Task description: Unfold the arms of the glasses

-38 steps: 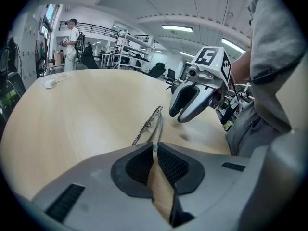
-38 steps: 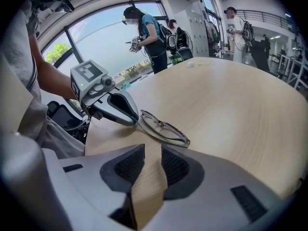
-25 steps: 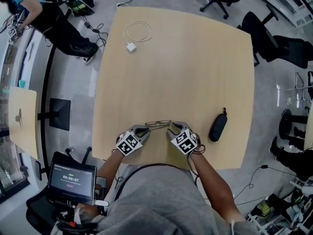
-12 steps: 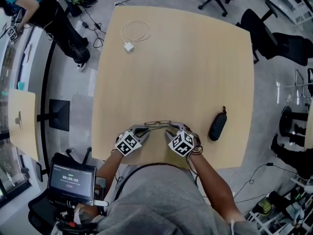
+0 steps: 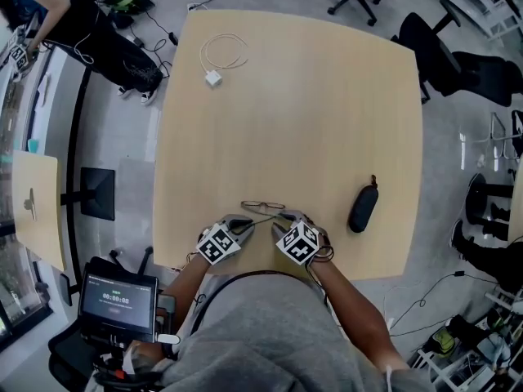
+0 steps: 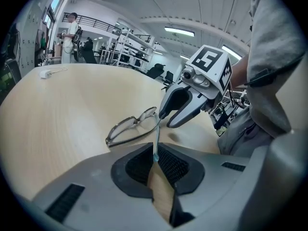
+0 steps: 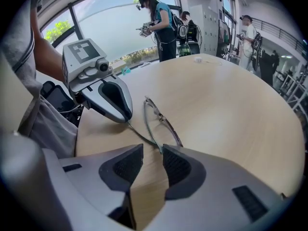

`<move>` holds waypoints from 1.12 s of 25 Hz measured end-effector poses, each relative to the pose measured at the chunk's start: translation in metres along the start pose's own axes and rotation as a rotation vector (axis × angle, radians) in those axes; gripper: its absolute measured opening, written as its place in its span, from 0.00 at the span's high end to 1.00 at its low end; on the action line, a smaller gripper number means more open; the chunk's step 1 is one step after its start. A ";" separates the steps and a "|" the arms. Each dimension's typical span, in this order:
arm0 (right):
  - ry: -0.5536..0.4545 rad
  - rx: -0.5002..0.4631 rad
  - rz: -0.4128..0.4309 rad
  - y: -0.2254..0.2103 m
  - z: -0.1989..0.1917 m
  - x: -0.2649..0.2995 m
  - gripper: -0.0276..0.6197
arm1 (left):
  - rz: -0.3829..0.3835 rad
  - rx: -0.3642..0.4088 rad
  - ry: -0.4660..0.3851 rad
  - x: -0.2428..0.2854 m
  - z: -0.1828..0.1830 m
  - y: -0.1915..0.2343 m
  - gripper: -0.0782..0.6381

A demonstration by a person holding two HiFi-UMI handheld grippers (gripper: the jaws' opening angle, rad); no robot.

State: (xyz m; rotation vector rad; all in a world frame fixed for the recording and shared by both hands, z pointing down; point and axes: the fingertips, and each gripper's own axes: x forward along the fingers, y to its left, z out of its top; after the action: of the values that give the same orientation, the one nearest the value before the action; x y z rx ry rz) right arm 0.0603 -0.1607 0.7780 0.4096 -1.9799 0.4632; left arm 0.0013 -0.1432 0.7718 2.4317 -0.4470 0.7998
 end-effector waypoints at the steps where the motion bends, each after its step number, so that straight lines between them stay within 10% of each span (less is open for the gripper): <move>1: -0.001 0.004 0.009 0.003 0.000 0.000 0.76 | -0.003 -0.011 -0.004 0.001 0.000 -0.002 0.88; 28: -0.050 -0.092 0.159 0.056 0.010 0.003 0.76 | -0.061 -0.060 -0.073 0.001 0.022 -0.027 0.88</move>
State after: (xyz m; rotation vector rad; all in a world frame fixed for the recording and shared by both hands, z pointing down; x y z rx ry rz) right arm 0.0249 -0.1166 0.7686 0.2087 -2.0827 0.4627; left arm 0.0248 -0.1343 0.7472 2.4122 -0.4156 0.6646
